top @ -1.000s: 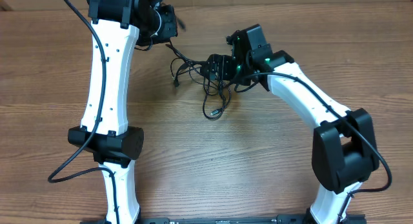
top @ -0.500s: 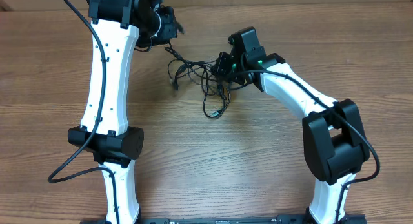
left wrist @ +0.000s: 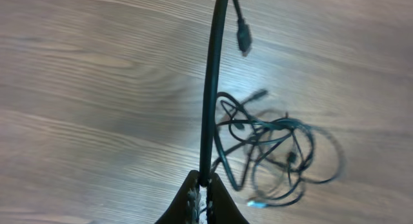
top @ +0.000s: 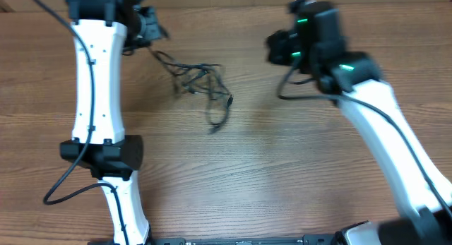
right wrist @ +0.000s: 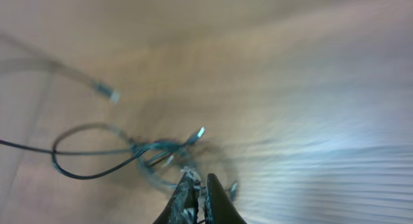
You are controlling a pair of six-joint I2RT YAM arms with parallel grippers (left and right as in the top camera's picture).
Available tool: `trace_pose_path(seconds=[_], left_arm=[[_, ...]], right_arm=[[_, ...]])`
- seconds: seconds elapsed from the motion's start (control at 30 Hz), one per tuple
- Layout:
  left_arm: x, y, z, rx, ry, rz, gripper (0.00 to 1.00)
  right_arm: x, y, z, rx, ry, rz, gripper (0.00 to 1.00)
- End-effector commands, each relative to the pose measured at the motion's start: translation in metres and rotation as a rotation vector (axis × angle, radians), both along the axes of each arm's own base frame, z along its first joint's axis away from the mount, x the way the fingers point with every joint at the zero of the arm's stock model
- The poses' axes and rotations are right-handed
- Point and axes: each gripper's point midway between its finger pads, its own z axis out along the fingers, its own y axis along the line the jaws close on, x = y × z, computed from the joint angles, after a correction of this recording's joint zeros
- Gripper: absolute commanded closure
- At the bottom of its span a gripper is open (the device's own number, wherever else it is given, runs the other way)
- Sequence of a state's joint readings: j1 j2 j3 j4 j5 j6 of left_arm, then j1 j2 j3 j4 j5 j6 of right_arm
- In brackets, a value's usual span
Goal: Untangle cables
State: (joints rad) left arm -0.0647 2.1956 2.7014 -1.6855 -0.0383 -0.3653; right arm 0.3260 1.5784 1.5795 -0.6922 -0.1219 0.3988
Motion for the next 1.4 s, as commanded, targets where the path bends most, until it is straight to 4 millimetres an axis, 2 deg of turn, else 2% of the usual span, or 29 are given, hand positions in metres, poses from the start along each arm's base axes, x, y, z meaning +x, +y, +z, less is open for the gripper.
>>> trace_pose_path(seconds=[0.0,0.03,0.07,0.13,0.2,0.27,0.4,0.47,0.5,0.53,0.57,0.6,0.7,0.8,0.9,1.03,1.13,1.37], left_arm=[[0.002,0.029,0.0,-0.006,-0.002,0.071,0.96],[0.002,0.028,0.0,-0.049,-0.001,0.067,0.96],[0.002,0.023,0.0,-0.086,-0.001,0.044,0.96],[0.003,-0.006,0.005,-0.211,-0.019,-0.119,0.96],[0.003,-0.03,0.012,-0.294,-0.047,-0.247,0.96],[0.004,-0.045,0.015,-0.317,-0.057,-0.283,0.96],[0.006,-0.05,0.012,-0.265,-0.057,-0.264,0.96],[0.006,-0.045,0.01,-0.229,-0.046,-0.215,0.96],[0.005,-0.045,0.009,-0.224,-0.04,-0.206,0.96],[0.004,-0.047,0.008,-0.225,-0.036,-0.21,0.96],[0.004,-0.048,0.008,-0.225,-0.034,-0.212,0.96],[0.003,-0.049,0.008,-0.224,-0.03,-0.216,0.96],[0.001,-0.051,0.007,-0.221,-0.024,-0.228,0.96],[0.0,-0.051,0.007,-0.221,-0.018,-0.23,0.96],[0.0,-0.051,0.007,-0.221,-0.019,-0.229,0.96],[0.0,-0.051,0.007,-0.221,-0.02,-0.23,0.96],[0.0,-0.051,0.007,-0.221,-0.02,-0.23,0.96],[-0.002,-0.058,0.008,-0.259,-0.014,-0.246,0.96]], right_arm=[[-0.001,-0.053,0.021,-0.099,-0.055,-0.149,0.96],[-0.003,-0.066,0.022,-0.105,-0.045,-0.177,0.96],[-0.004,-0.068,0.021,-0.097,-0.037,-0.174,0.96],[-0.008,-0.054,0.018,-0.035,-0.01,-0.094,0.96],[-0.011,-0.034,0.013,0.026,0.021,-0.002,0.8],[-0.012,-0.011,0.001,0.066,0.062,0.081,0.67],[-0.011,0.034,-0.044,0.06,0.167,0.172,0.58],[-0.012,0.058,-0.063,0.059,0.199,0.225,0.44],[-0.011,0.077,-0.078,0.061,0.216,0.262,0.33],[-0.009,0.088,-0.087,0.067,0.23,0.266,0.28],[-0.009,0.096,-0.094,0.073,0.239,0.27,0.28],[-0.005,0.113,-0.108,0.091,0.249,0.277,0.26],[0.004,0.14,-0.129,0.133,0.258,0.276,0.25],[0.014,0.159,-0.15,0.2,0.288,0.228,0.25],[0.015,0.173,-0.166,0.234,0.325,0.205,0.29],[0.012,0.182,-0.181,0.208,0.325,0.204,0.3],[0.015,0.184,-0.188,0.177,0.305,0.177,0.38],[0.021,0.18,-0.189,0.158,0.277,0.145,0.42]])
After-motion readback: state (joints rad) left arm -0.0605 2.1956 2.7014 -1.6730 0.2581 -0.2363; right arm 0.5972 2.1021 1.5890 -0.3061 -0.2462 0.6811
